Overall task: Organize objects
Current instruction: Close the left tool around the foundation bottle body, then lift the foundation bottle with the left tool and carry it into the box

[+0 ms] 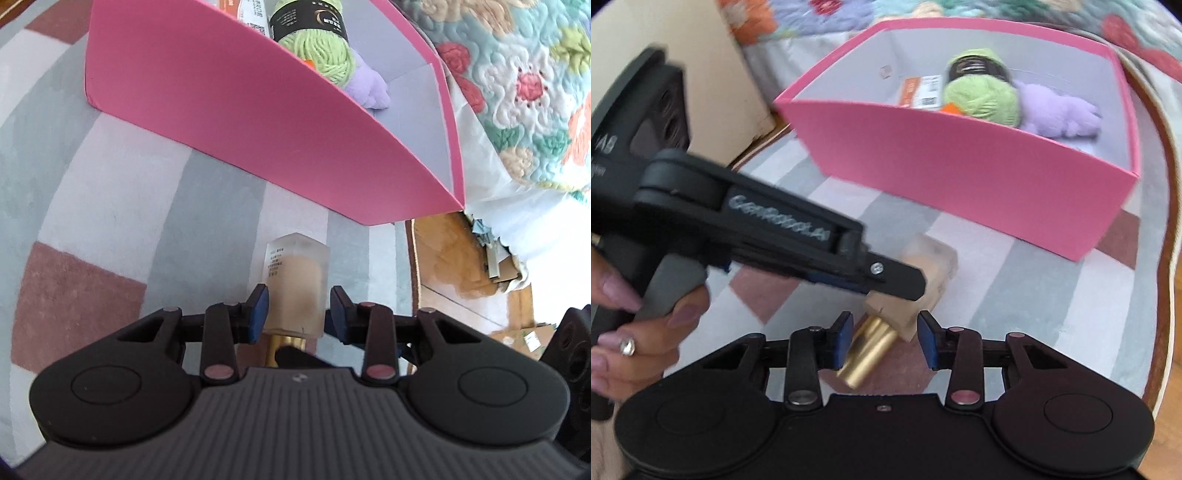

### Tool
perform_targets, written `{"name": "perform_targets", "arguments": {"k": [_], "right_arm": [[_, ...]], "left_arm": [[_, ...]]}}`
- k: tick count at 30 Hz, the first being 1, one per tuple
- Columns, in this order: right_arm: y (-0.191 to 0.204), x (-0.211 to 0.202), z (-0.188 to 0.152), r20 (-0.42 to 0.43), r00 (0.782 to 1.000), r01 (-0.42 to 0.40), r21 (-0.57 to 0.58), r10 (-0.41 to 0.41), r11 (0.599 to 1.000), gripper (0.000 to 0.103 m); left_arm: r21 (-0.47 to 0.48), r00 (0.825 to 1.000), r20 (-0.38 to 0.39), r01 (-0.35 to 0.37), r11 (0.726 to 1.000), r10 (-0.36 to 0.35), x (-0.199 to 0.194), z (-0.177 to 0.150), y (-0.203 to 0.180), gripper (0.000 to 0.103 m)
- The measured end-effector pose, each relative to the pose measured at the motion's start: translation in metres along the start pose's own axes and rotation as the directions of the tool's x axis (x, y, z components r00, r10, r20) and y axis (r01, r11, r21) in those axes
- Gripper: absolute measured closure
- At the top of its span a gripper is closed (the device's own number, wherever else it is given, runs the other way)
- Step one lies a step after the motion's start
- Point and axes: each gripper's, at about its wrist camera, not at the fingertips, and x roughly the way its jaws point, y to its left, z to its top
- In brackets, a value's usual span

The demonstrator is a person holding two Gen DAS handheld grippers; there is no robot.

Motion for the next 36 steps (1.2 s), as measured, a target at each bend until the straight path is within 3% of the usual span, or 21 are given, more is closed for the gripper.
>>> {"name": "perform_targets", "arguments": {"k": [5,9,10,14,16,18,22,36], "right_arm": [[0.006,0.01,0.008,0.012,0.998,0.057,-0.031,-0.057,0.998,0.047],[0.01,0.022,0.004,-0.008,0.992,0.123,-0.039,-0.123,0.992,0.049],[0.009,0.025,0.002,-0.01,0.99,0.14,-0.03,-0.14,0.99,0.057],[0.008,0.025,-0.002,0.024,0.991,0.129,-0.003,-0.129,0.992,0.061],[0.009,0.024,-0.005,0.035,0.991,0.128,0.0,-0.128,0.992,0.061],[0.008,0.022,-0.006,0.037,0.991,0.126,0.015,-0.127,0.992,0.061],[0.011,0.016,-0.012,0.037,0.995,0.094,0.052,-0.096,0.994,0.061],[0.021,-0.008,-0.035,0.041,0.997,0.058,0.126,-0.064,0.99,0.061]], "left_arm": [[-0.087,0.998,-0.015,0.056,0.995,-0.057,0.0,-0.004,0.007,0.069],[-0.074,0.999,-0.017,0.049,0.996,-0.05,0.001,-0.006,0.003,0.069],[-0.066,0.999,-0.014,0.041,0.997,-0.042,0.002,-0.007,0.002,0.069],[-0.005,1.0,0.007,0.0,1.0,0.0,0.004,-0.01,-0.005,0.069],[0.018,0.999,0.017,-0.038,0.999,0.038,0.008,-0.013,-0.006,0.062],[-0.022,1.0,0.004,-0.03,0.999,0.03,0.01,-0.016,-0.004,0.061],[-0.002,0.999,0.009,-0.033,0.999,0.033,0.007,-0.02,-0.008,0.059],[0.043,0.996,-0.007,-0.088,0.995,0.088,-0.011,-0.049,-0.021,0.064]]}}
